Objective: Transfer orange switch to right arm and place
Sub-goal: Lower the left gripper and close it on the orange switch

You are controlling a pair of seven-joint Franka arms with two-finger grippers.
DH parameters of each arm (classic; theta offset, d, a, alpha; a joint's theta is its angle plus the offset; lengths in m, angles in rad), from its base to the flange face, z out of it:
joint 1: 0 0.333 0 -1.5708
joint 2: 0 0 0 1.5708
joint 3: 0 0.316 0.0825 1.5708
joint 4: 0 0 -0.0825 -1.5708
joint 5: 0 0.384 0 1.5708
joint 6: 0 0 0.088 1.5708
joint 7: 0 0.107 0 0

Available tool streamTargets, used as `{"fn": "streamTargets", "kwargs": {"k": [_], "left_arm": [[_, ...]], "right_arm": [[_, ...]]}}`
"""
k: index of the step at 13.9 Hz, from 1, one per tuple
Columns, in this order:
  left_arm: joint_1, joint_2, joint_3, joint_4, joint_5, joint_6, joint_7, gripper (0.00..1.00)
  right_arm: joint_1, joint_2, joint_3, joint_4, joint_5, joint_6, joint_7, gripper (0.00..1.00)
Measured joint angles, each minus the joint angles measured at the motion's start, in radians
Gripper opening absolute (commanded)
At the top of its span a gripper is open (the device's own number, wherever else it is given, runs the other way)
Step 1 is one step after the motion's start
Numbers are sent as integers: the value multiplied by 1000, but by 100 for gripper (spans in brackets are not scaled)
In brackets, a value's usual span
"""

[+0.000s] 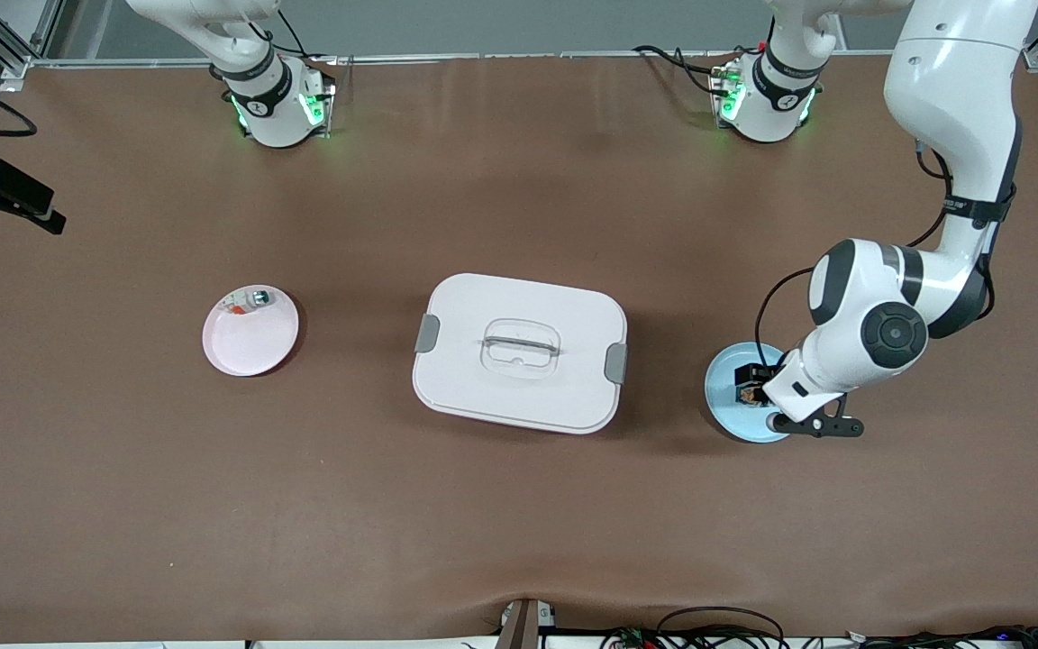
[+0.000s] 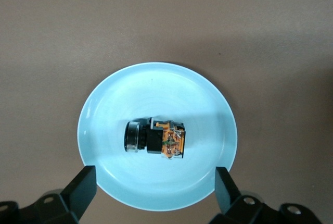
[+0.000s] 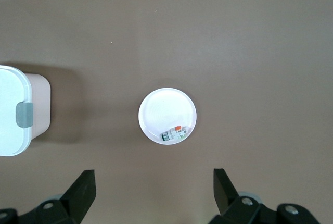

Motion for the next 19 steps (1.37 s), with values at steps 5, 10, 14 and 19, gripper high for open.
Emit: {"fn": "streamTargets", "kwargs": {"k": [5,10,14,19], "left_arm": [[0,42,0,-1,67,38,0,100],[-1,75,0,-1,69,72,0,100],[-1,88,0,-1,69,88,0,100],[-1,112,-1,-2,69,120,0,100]], "right_arm": [[0,0,-1,0,0,1,0,100],[0,0,-3,0,0,2,0,100],[2,0,1,0,-1,3,0,100],[2,0,1,0,-1,3,0,100]]}}
